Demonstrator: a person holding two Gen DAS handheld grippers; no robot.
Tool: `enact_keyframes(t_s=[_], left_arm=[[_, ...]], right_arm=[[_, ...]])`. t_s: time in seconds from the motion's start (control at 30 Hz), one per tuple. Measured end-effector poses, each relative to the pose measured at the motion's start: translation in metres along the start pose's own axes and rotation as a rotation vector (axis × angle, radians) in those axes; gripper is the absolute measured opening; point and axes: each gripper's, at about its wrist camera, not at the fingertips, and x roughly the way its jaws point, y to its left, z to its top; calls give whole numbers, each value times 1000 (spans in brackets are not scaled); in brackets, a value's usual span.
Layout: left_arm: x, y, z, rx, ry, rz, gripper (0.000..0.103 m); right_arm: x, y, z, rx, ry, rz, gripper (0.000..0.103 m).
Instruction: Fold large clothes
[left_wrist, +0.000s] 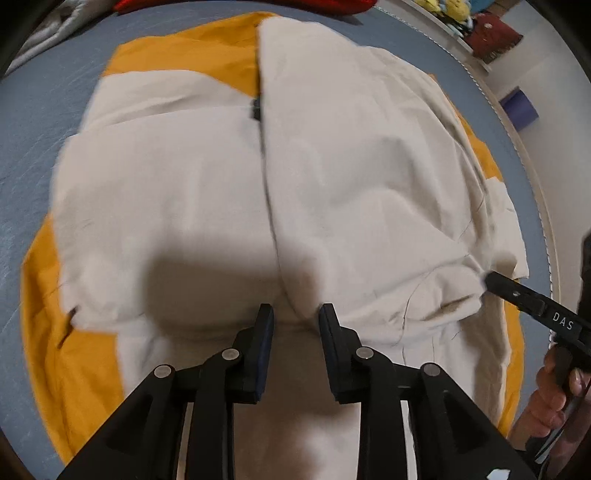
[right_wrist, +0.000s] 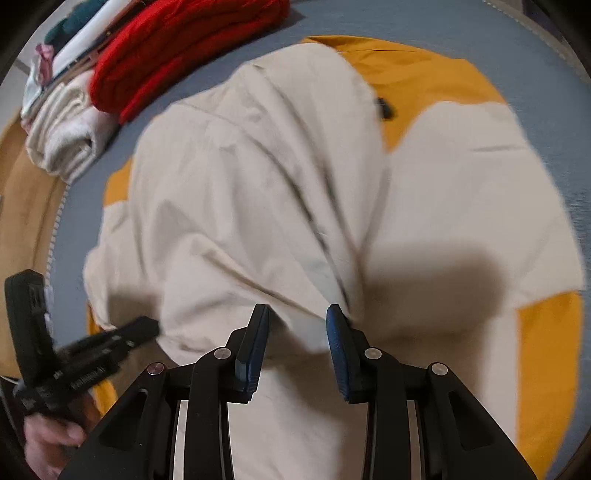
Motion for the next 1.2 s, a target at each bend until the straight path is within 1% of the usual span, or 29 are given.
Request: enact_keyframes(t_s=[0.03,0.1,0.13,0.17,0.2,0.23,0.3,0.33,0.4,0.43,0.47,0.5,0.53,0.6,0.67,0.7,0.73,0.77,0.8,0.83,0.87,0.9,0.93,0.97,1.0,1.07,1.1,1.17,1.2], left_arm=[[-9,1,-2,14,-13,14,23],[-44,-5,-13,77,-97,19,22],[-60,-5,-16,93,-132,23,22],[-84,-6,-25,115,-191,27,22],[-109,-7,-35,134,-262,34,22],[-128,-6,-45,144,-319,50,22],[-179,-8,-71,159,-478,94,22],[-199,-13,-79,160,-527,90,22],[-245,-8,-109,153,-618,49,22],[-259,-7,-120,155,-644,39,22],[-276,-5,-140,165,-670,32,22],[-292,-2,-163,179,-691,37,23],[-301,-1,-180,189,-707,48,24],[-314,6,-223,191,-734,70,27],[-316,18,-258,161,-745,79,27],[-312,27,-277,142,-749,102,27],[-309,33,-291,128,-747,118,27],[-300,44,-304,95,-706,140,26],[-291,55,-305,28,-611,161,20],[-288,65,-305,-18,-569,129,17],[-288,72,-308,-47,-562,86,17],[-284,79,-310,-61,-552,65,17],[-281,84,-310,-71,-537,78,17],[-274,89,-310,-87,-512,85,17],[-270,94,-310,-93,-497,65,17],[-251,105,-307,-102,-478,11,17],[-236,113,-304,-111,-470,14,17],[-210,121,-300,-146,-332,65,17],[-196,126,-297,-150,-277,65,17]], right_arm=[[-8,-7,-2,10,-4,-37,35],[-32,-28,-14,34,-40,-127,35],[-48,-40,-20,47,-74,-133,35],[-67,-47,-23,58,-117,-125,35],[-89,-53,-27,70,-179,-118,35],[-121,-56,-32,73,-277,-108,35],[-191,-53,-51,26,-493,-110,35],[-219,-50,-64,2,-580,-119,35],[-287,-45,-113,-56,-790,-142,35],[-314,-45,-139,-77,-861,-147,37],[-329,-44,-159,-91,-898,-149,40],[-347,-41,-187,-120,-937,-159,47],[-364,-41,-213,-156,-960,-181,51],[-385,-42,-250,-190,-972,-218,52],[-394,-45,-289,-192,-952,-206,53],[-395,-50,-302,-179,-935,-196,53],[-393,-56,-317,-152,-913,-188,53],[-389,-58,-329,-134,-900,-184,53],[-383,-66,-344,-99,-882,-183,53],[-376,-74,-358,-64,-872,-196,53],[-374,-85,-369,-41,-861,-202,53],[-364,-94,-380,-9,-835,-203,53],[-353,-103,-388,21,-798,-218,53],[-347,-109,-390,38,-764,-233,53],[-344,-116,-390,67,-713,-232,53],[-342,-128,-386,102,-679,-172,53],[-337,-132,-384,99,-668,-176,53],[-315,-142,-377,99,-623,-210,53],[-298,-151,-374,115,-589,-217,53]])
